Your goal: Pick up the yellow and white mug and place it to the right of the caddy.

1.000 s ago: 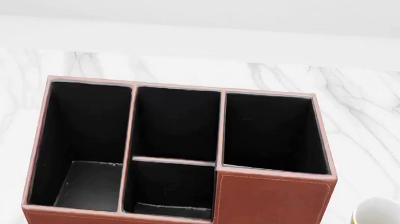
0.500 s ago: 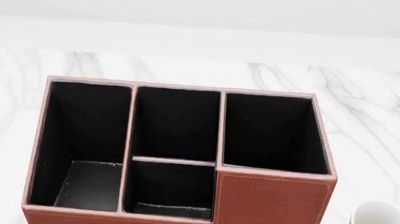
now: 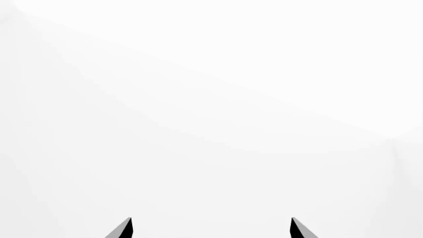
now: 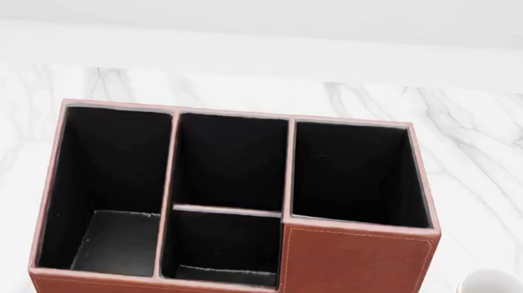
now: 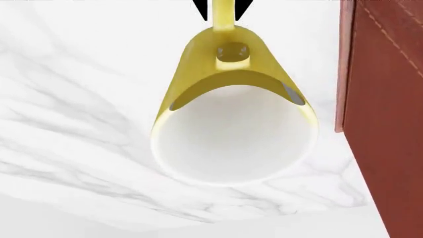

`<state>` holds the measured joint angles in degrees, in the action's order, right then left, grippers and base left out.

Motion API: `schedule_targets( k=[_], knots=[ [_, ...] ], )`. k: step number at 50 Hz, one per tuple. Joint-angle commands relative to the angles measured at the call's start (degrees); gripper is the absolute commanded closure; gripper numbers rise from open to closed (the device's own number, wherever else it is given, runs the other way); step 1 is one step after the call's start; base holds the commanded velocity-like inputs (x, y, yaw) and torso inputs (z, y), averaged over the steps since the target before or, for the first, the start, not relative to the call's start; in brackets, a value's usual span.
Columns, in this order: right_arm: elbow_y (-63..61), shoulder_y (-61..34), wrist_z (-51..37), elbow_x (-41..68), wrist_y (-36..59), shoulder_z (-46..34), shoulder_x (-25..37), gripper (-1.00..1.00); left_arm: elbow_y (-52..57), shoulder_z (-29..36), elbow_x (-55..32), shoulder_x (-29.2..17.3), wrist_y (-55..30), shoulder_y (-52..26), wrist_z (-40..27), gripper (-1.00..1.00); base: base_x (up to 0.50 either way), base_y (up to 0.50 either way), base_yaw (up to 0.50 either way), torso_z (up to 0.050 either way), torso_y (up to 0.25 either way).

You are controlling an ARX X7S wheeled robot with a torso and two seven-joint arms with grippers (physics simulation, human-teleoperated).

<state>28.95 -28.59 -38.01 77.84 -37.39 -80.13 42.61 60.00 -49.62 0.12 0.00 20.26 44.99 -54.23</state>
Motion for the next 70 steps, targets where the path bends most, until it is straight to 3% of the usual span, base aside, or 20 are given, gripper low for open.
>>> schedule_targets(
  k=[1, 11, 12, 47, 70],
  knots=[
    [0.1, -0.3, -0.1, -1.9, 0.5, 0.9, -0.1, 1.00, 0.0, 0.0, -0.1, 0.0, 0.0, 0.0, 0.1, -1.00, 0.00, 0.00, 0.00, 0.000, 0.000],
    [1.3, -0.4, 0.1, -1.6, 1.3, 1.1, -0.6, 1.00, 0.0, 0.1, -0.1, 0.0, 0.0, 0.0, 0.1, -1.00, 0.00, 0.00, 0.00, 0.000, 0.000],
    [1.4, -0.3, 0.1, -1.6, 1.3, 1.2, -0.7, -1.00, 0.0, 0.0, -0.2, 0.0, 0.1, 0.0, 0.1, -1.00, 0.00, 0.00, 0.00, 0.000, 0.000],
    [1.3, 0.3, 0.1, -2.0, 1.5, 2.0, -0.7, -1.00, 0.0, -0.6, -0.7, 0.0, 0.1, 0.0, 0.2, -1.00, 0.00, 0.00, 0.00, 0.000, 0.000],
    [-11.0, 0.3, -8.3, -8.7, -0.4, 1.3, 6.2, -1.00, 0.0, -0.3, -0.6, 0.0, 0.1, 0.0, 0.2, -1.00, 0.00, 0.00, 0.00, 0.000, 0.000]
  ],
)
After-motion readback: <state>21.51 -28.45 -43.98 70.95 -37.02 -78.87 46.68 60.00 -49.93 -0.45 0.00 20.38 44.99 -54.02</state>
